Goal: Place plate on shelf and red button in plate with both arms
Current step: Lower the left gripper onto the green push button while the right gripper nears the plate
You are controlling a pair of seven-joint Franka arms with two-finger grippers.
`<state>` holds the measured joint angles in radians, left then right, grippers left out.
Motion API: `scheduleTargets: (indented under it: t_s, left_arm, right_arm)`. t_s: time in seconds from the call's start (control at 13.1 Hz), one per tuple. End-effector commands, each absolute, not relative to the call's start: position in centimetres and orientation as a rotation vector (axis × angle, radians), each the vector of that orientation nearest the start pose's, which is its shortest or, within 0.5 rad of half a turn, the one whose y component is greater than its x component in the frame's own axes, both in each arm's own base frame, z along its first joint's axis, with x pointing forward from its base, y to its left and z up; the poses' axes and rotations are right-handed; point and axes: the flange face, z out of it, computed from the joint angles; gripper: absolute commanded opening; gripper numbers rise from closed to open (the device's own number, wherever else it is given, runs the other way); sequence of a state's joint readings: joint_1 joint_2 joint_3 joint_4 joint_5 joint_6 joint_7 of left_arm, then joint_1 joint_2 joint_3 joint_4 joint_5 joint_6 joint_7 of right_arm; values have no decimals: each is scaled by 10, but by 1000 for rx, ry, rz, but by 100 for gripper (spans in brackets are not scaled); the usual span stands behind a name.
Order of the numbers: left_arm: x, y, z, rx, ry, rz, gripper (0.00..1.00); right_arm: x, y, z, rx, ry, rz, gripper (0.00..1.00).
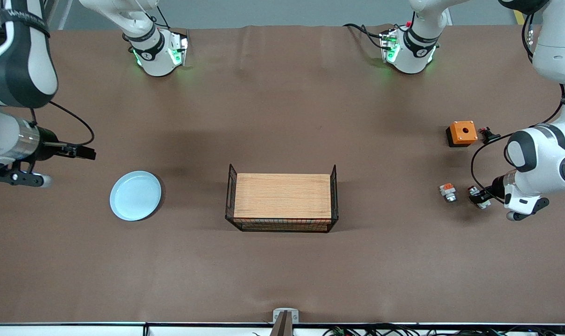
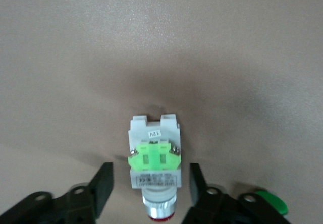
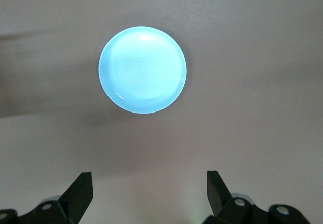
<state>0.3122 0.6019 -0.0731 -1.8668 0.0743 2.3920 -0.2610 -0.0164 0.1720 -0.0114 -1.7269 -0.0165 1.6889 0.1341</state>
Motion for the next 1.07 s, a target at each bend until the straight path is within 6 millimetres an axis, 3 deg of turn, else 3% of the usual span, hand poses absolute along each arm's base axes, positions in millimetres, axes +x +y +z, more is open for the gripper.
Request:
scheduleTargets:
  t_s: [0.0,0.15,0.31,0.46,0.69,1.0]
  left_arm:
    - [615,154,180,-3029,-720,95,31]
    - [616,151,182,-3014,-777,91,0]
    - [620,147,196,-3016,-765,67,0]
    - [621,140,226,-3017,-744,89,0]
    - [631,93,290,-3046,-652,131,0]
    - [631,42,340,-3087,-538,130,0]
  right_arm:
    - [579,-29,427,-3152,264,276,100]
    - [573,-42,391,-3153,225,197,100]
    - [573,-66,353,-3152,180,125,100]
    - [580,-88,315,-3146,160,118,100]
    - [588,-97,259,-3138,156,88,100]
    - [588,-96,224,-3063,262,138,100]
